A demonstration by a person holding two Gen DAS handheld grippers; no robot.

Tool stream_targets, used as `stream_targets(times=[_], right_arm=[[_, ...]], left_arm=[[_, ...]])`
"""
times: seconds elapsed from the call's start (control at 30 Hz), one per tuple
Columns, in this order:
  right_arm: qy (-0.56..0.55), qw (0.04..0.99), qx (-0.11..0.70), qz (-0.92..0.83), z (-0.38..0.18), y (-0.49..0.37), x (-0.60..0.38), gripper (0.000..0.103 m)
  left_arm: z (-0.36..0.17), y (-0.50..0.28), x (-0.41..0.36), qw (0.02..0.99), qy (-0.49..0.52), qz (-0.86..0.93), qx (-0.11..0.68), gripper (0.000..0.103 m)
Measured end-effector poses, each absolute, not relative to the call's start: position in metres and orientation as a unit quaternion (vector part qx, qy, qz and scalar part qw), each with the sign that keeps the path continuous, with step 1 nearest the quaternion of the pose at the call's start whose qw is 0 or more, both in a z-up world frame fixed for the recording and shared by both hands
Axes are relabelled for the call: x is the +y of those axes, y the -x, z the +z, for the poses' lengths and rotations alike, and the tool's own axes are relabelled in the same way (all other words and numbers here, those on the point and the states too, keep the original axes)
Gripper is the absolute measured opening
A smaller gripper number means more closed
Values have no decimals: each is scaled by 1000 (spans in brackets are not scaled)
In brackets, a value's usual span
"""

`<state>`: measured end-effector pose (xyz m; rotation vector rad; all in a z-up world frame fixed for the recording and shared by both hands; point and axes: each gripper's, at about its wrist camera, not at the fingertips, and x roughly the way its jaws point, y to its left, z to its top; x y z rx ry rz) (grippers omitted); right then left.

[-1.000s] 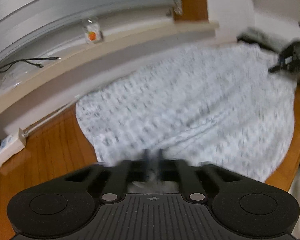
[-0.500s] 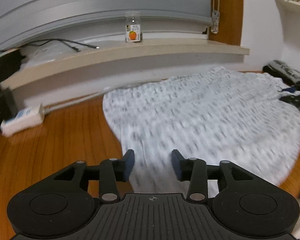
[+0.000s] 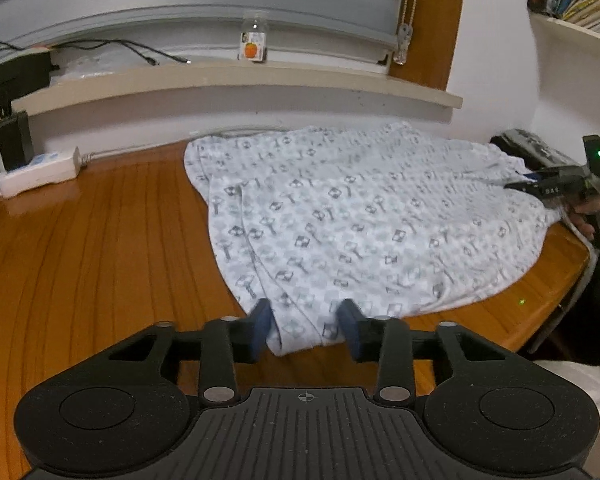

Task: Fold clothes

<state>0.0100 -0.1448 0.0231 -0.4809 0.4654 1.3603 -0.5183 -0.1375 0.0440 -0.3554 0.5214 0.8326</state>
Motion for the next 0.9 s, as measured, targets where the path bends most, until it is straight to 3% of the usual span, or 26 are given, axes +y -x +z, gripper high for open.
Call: stream_targets(times=[0.2, 0.4, 0.43, 0.57, 0.67, 0.77, 0.9], right_arm=[[218, 723, 210, 622, 23, -10, -145, 64], [229, 717, 202, 627, 26, -7, -149, 65], [228, 718, 200, 627, 28, -6, -151, 65], [231, 710, 191, 637, 41, 4, -166, 65], [248, 695, 179, 651, 46, 19, -178, 65], [264, 680, 167, 663, 51, 35, -191, 65], [289, 663, 150, 674, 54, 54, -202, 65]], left_arm=[[75, 541, -139, 874, 159, 412, 200, 1], [65, 532, -134, 853, 157, 411, 281, 3], [65, 533, -133, 852, 160, 416, 277, 5], [70, 528, -136, 855, 147, 424, 261, 34], [70, 512, -146, 867, 126, 400, 268, 45], [61, 490, -154, 875, 110, 374, 287, 53], [50, 469, -153, 877, 95, 356, 308, 54]])
